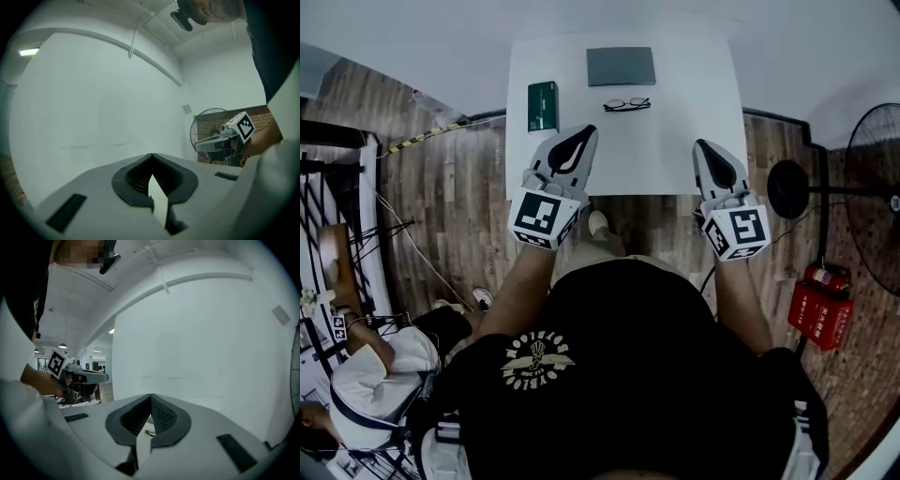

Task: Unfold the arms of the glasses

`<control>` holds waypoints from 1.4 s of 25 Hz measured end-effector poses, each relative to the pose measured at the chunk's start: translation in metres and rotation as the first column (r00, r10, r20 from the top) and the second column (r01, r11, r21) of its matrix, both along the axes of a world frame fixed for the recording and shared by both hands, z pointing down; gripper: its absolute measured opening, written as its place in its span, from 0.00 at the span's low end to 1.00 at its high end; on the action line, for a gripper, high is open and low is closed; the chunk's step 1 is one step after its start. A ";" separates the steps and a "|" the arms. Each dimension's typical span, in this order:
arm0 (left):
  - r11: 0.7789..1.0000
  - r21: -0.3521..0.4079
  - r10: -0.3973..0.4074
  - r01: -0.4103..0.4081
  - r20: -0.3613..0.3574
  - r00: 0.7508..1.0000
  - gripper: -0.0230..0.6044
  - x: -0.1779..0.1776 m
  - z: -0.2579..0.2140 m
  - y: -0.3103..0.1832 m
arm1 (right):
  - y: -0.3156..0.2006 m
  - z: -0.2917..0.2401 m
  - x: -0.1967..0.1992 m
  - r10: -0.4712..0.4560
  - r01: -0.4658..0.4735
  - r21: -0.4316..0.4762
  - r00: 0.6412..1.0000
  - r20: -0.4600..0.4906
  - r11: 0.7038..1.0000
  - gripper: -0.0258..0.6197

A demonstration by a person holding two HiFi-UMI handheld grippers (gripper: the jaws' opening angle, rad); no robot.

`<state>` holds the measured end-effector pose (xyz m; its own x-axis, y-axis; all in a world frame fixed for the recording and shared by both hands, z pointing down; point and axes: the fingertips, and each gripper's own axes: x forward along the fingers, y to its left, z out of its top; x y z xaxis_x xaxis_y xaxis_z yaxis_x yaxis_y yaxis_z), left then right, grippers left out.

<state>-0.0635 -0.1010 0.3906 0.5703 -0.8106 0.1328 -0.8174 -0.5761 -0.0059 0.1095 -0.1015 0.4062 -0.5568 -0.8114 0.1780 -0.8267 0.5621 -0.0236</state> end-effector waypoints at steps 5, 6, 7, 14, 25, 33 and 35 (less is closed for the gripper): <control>1.000 0.000 0.026 -0.026 0.000 1.000 0.05 -0.014 0.003 -0.032 | -0.020 -0.004 -0.013 0.045 -0.045 0.009 0.999 -0.012 0.999 0.04; 0.999 0.002 0.035 -0.035 0.003 0.999 0.05 -0.016 0.003 -0.038 | -0.025 -0.004 -0.016 0.054 -0.054 0.010 0.998 -0.014 0.998 0.04; 0.999 0.004 0.046 -0.046 0.005 0.999 0.05 -0.018 0.002 -0.045 | -0.029 -0.005 -0.018 0.063 -0.063 0.012 0.998 -0.016 0.998 0.04; 0.993 0.013 0.114 -0.114 0.004 0.993 0.05 -0.025 0.007 -0.076 | -0.041 -0.009 -0.034 0.121 -0.120 0.030 0.991 -0.052 0.992 0.04; 0.986 -0.031 0.163 -0.161 0.054 0.985 0.05 -0.014 0.025 -0.091 | -0.053 -0.006 -0.029 0.158 -0.157 0.029 0.986 -0.058 0.987 0.04; 0.988 -0.052 0.148 -0.143 0.106 0.983 0.05 -0.005 0.038 -0.113 | -0.100 0.000 -0.033 0.098 -0.098 0.024 0.995 -0.023 0.995 0.04; 0.988 -0.066 0.144 -0.137 0.124 0.982 0.05 -0.003 0.045 -0.122 | -0.115 0.003 -0.034 0.078 -0.078 0.017 0.997 -0.020 0.997 0.04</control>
